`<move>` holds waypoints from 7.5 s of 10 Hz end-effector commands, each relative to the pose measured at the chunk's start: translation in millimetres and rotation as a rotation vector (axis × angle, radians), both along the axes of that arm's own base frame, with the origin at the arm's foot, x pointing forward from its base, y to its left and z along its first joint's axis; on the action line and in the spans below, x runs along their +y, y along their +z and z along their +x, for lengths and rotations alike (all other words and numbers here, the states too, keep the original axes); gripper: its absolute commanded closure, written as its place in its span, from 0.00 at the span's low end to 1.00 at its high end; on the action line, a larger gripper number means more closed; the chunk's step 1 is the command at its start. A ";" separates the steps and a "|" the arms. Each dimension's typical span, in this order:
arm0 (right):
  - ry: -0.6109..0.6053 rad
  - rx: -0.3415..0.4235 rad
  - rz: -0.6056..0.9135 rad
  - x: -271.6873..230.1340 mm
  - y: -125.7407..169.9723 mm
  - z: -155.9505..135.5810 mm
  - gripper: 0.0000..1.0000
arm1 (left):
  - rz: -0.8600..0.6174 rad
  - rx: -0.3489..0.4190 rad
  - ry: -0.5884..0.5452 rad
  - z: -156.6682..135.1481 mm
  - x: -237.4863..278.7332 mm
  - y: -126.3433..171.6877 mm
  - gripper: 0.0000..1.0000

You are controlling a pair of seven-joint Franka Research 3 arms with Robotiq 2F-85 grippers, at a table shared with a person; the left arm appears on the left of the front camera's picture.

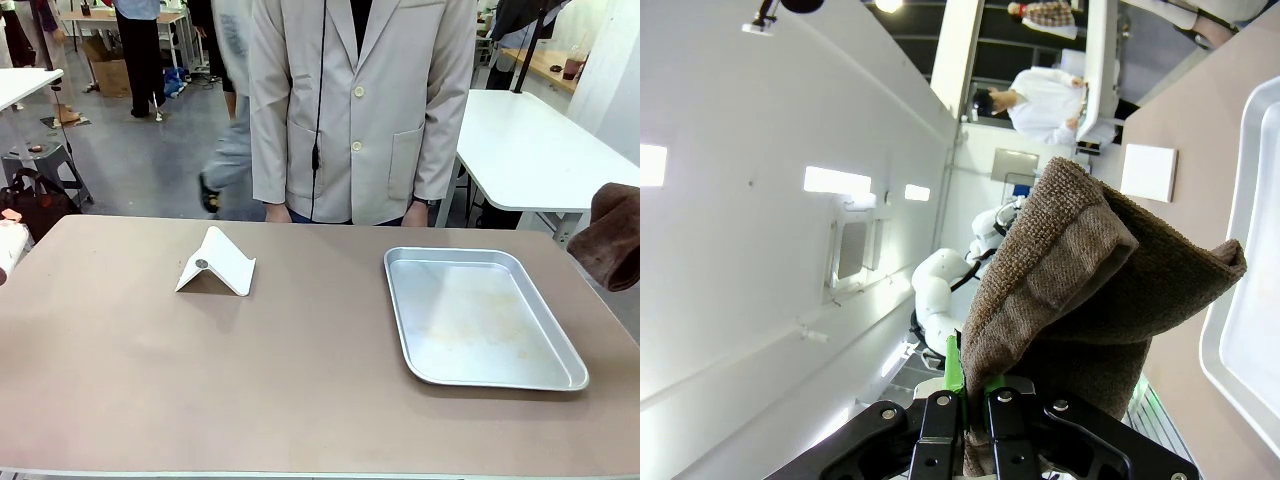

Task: Clean the surface of the table.
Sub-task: Return the Lint Roller and towel to their original positions.

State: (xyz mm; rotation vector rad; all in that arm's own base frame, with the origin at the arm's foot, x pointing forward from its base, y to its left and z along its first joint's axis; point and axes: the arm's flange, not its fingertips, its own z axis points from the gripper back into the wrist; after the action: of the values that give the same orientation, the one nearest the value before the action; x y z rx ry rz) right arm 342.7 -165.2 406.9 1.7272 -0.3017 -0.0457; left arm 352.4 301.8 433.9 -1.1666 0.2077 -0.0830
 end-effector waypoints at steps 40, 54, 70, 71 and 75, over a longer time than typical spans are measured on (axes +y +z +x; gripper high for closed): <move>0.102 -0.194 -0.668 406.1 -29.5 120.5 0.93 | 0.401 -0.006 -0.238 129.2 -355.5 72.8 0.84; 0.104 -0.203 -0.671 406.5 -51.9 100.4 0.93 | 0.692 0.019 -0.236 225.2 -450.6 22.7 0.84; 0.096 -0.189 -0.664 402.6 -55.2 103.5 0.93 | 0.704 0.106 -0.211 242.1 -439.8 -4.9 0.84; 0.095 -0.190 -0.664 402.4 -55.1 103.3 0.93 | 0.707 0.111 -0.209 243.7 -440.2 -5.8 0.84; 0.101 -0.188 -0.663 402.5 -55.5 103.5 0.93 | 0.708 0.103 -0.202 243.8 -441.5 -6.1 0.84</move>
State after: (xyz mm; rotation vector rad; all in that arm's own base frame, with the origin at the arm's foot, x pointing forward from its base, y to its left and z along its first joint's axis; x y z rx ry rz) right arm 450.6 240.1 352.4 1.0546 -0.2918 0.2657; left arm 590.4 -137.4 425.3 -0.4650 0.4019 -0.1236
